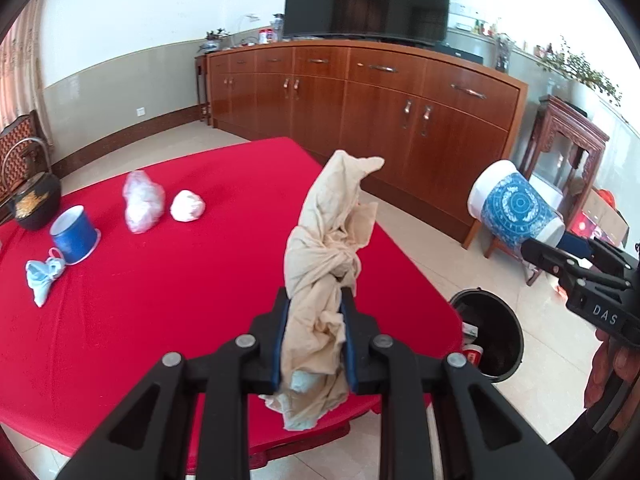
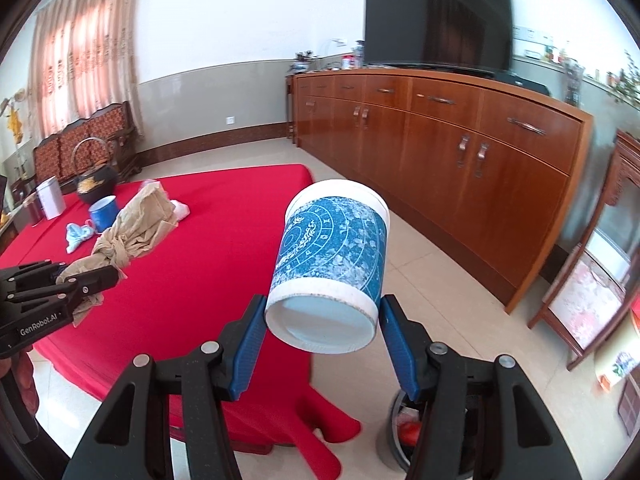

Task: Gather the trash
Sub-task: 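Carry the beige cloth and patterned cup over the black bin and open both tools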

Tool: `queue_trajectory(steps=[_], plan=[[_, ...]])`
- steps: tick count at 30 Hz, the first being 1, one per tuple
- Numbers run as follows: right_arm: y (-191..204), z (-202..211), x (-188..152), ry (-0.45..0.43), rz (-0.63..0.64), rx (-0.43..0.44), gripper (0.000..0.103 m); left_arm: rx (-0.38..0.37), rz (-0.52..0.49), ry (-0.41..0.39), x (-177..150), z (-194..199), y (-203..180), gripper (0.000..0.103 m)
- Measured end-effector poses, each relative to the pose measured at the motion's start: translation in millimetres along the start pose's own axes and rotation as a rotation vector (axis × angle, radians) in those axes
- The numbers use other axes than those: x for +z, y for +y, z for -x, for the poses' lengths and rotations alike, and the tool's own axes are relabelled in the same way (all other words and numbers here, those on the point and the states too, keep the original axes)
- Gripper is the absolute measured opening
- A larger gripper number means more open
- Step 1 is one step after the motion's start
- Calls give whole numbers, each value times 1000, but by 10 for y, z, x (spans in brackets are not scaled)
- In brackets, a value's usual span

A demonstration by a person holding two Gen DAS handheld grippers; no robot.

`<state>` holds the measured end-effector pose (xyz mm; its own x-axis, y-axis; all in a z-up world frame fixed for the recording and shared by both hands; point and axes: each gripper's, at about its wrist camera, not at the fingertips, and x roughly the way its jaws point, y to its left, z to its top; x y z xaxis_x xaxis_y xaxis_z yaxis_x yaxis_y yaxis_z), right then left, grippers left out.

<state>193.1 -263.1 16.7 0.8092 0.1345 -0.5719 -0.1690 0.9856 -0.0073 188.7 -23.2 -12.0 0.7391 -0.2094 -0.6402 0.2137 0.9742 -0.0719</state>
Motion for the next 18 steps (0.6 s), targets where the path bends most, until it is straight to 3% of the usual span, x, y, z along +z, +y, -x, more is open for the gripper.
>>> queue_trajectory(steps=[18], plan=[[-1168, 418, -534, 49, -110, -177, 59, -172, -141, 60, 8, -400, -1077, 24]])
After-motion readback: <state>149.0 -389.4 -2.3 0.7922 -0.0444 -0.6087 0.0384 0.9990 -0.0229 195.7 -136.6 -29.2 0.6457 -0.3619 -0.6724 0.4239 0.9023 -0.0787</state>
